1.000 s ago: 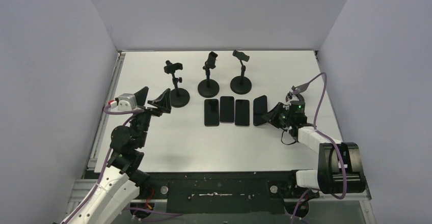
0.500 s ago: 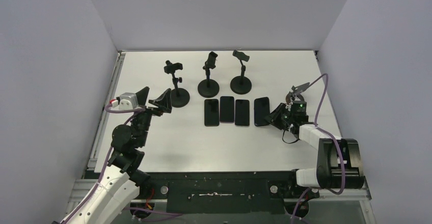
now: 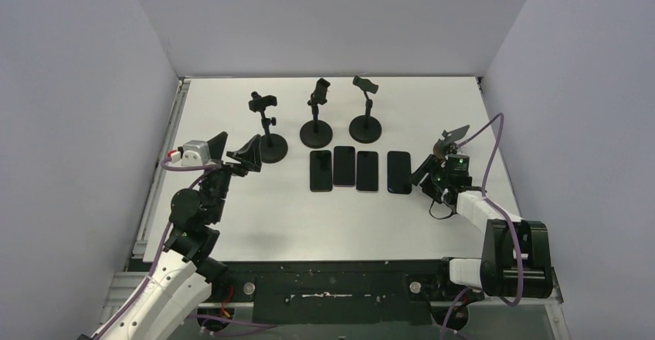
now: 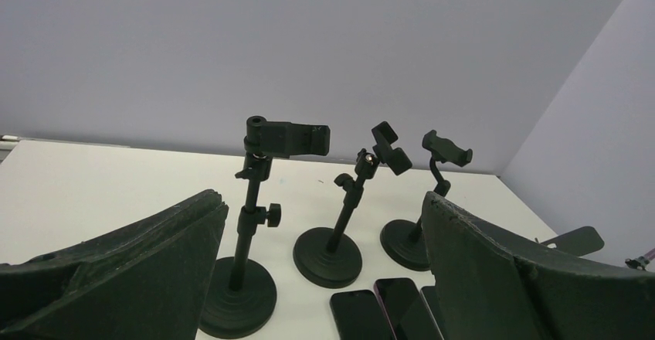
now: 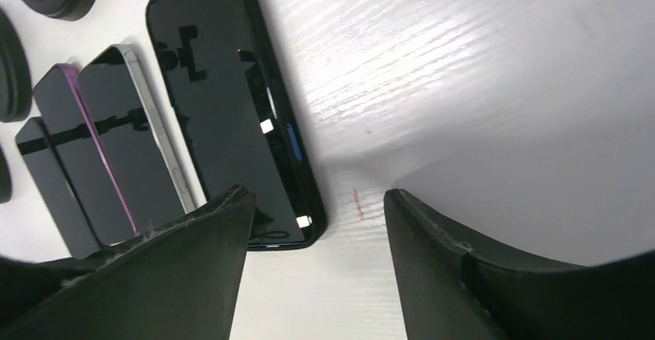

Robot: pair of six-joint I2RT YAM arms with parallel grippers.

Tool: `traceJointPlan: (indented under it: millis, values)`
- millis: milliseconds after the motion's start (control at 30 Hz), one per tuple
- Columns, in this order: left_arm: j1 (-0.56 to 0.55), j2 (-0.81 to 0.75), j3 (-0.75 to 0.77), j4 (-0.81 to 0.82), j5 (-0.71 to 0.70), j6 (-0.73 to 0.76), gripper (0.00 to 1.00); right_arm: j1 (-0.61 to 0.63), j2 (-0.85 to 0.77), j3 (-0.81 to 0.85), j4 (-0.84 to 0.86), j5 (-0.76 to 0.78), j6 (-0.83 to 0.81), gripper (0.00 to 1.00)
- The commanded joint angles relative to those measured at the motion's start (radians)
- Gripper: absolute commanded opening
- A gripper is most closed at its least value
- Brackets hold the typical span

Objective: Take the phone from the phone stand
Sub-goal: Place the phone at the center of the board.

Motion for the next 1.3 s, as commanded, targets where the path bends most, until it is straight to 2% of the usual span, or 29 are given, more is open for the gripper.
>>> traceJointPlan:
  millis: [0,267,500,667,900,1267]
  values:
    - [-0.007,-0.001,0.004,0.035,0.013,-0.004,0.96,-0.008,-0.031,0.004,-0.114,0.140,-0.046,0.66]
    - [-0.013,-0.003,0.005,0.033,0.013,-0.007,0.96,0.040,0.042,0.061,0.038,0.107,-0.033,0.65]
    - [-0.022,-0.013,0.005,0.032,0.019,-0.008,0.96,0.074,0.164,0.135,0.073,0.131,-0.033,0.64]
    - [-0.025,-0.016,0.005,0.031,0.020,-0.008,0.96,0.092,0.235,0.176,0.088,0.119,-0.043,0.60]
    - [-0.027,-0.018,0.006,0.030,0.020,-0.007,0.96,0.157,0.262,0.186,0.104,0.111,-0.031,0.57]
    - [-0.026,-0.012,0.008,0.030,0.026,-0.010,0.96,0.202,0.267,0.164,0.152,0.087,0.079,0.54]
